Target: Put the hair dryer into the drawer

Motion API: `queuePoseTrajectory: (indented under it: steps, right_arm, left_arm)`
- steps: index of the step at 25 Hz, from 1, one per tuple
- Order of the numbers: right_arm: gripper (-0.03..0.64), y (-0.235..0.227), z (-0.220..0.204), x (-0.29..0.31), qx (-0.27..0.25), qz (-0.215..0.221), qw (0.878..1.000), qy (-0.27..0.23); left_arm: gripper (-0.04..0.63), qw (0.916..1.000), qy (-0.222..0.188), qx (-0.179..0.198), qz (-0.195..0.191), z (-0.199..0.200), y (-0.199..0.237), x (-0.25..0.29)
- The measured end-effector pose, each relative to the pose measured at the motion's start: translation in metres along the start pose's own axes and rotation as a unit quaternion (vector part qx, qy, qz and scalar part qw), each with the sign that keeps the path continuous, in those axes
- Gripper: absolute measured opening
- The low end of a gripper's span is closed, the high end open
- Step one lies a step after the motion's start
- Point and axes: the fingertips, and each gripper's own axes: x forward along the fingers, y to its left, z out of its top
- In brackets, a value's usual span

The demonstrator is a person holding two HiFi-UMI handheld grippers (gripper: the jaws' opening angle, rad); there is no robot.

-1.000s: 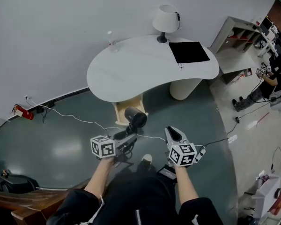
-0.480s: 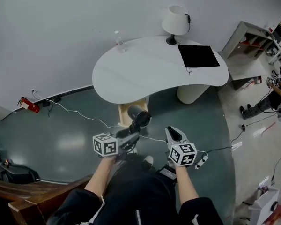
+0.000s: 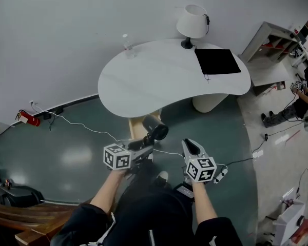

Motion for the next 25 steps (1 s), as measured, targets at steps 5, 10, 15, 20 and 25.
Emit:
queuePoseTrajectory:
  steps: [5, 10, 15, 20, 25]
  right_arm:
    - [0.035, 0.000, 0.000, 0.015, 0.010, -0.021, 1.000, 0.007]
    - [0.035, 0.003, -0.003, 0.031, 0.022, -0.039, 0.999, 0.017]
    - [0.035, 0.005, -0.006, 0.053, 0.029, -0.053, 0.998, 0.030]
    - [0.035, 0.003, -0.011, 0.068, 0.040, -0.066, 0.996, 0.044]
    - [0.035, 0.000, -0.020, 0.076, 0.051, -0.080, 0.994, 0.058]
  left_arm:
    - [0.202, 0.9992, 0.034, 0.012, -0.016, 0.005, 0.021, 0.009]
    - [0.202, 0.9968, 0.068, 0.026, -0.033, 0.006, 0.041, 0.017]
    - [0.202, 0.9925, 0.104, 0.043, -0.048, 0.010, 0.065, 0.028]
    - [0.202, 0.9867, 0.138, 0.061, -0.059, 0.007, 0.083, 0.040]
    - [0.202, 0.9790, 0.176, 0.078, -0.069, -0.005, 0.098, 0.051]
